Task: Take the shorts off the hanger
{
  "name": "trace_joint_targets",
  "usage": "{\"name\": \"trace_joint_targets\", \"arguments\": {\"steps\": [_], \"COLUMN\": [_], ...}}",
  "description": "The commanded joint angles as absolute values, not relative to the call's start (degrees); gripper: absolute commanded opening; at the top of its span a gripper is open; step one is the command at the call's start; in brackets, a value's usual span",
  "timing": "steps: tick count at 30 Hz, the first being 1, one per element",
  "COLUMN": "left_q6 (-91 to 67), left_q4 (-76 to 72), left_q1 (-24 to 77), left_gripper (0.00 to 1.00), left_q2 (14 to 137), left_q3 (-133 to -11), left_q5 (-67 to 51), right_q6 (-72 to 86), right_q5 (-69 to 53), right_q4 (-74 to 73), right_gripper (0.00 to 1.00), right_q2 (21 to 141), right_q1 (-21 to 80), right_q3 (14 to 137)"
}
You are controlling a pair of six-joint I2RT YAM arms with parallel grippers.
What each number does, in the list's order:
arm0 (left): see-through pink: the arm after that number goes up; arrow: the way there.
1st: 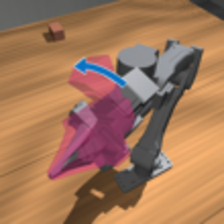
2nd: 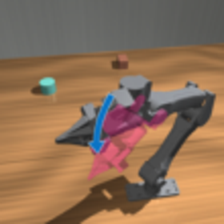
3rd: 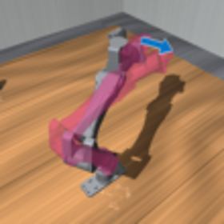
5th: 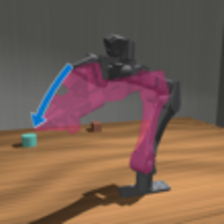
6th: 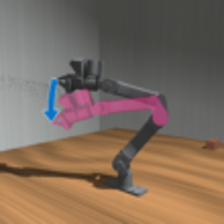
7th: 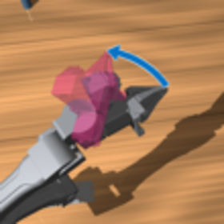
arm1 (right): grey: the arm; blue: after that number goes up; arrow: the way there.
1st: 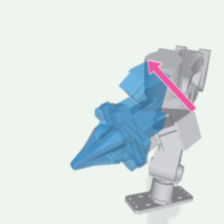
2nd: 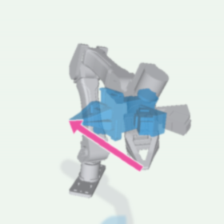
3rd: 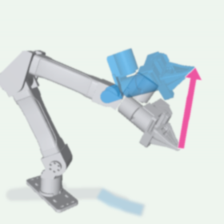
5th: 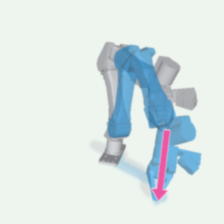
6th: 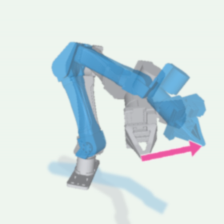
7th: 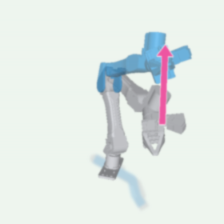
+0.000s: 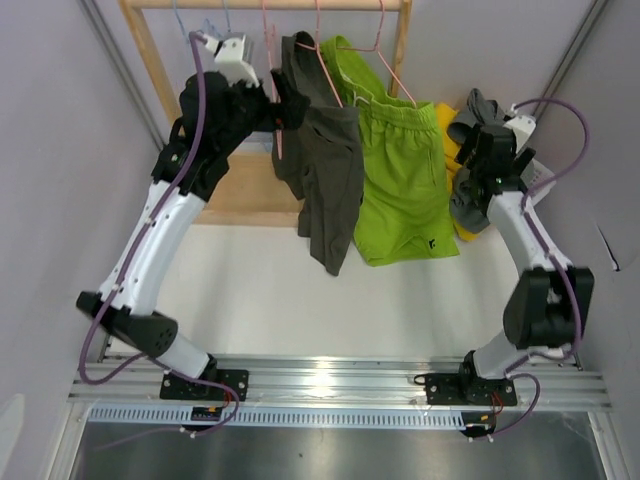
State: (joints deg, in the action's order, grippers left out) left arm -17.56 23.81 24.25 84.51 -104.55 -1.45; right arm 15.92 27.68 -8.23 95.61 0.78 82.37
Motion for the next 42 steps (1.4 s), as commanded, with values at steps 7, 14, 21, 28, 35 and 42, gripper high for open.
{"name": "trace_joint_targets", "arguments": {"steps": [7,14,21,28,35,42], "left_q6": [-17.84,-20.82,-22.50,-23.82,-24.61,-24.78], "left_q4": [32.34,28.74,25.06,21.72,22.15,25.04], "left_q1": [27.69,27.69,27.95,27.95,27.95,28.04], "left_gripper": [0.99,0.99,0.91,0.61,0.00,0.00], "left_q2": [104.40,110.03,114.25,116.72,116.81,111.63], "left_q3": [-138.49,-140.01,-139.83,-140.10,-141.15,-141.07], "left_q5": [-0.09,1.23,1.05,0.79,-0.79,-0.26], "right_q6": [15.38,15.12,15.11,15.73,16.61,18.10], "right_q5": [33.92,32.79,30.85,29.88,28.13,14.79], "right_q4": [-7.81,-21.25,-26.89,-28.30,-28.92,-26.02], "right_gripper": [0.99,0.99,0.99,0.99,0.99,0.99], "right_q2": [54.43,36.68,33.23,31.64,30.85,32.34], "right_q1": [10.80,12.13,12.13,12.22,12.22,12.13], "right_q3": [64.52,63.02,65.39,65.04,64.34,66.70]}}
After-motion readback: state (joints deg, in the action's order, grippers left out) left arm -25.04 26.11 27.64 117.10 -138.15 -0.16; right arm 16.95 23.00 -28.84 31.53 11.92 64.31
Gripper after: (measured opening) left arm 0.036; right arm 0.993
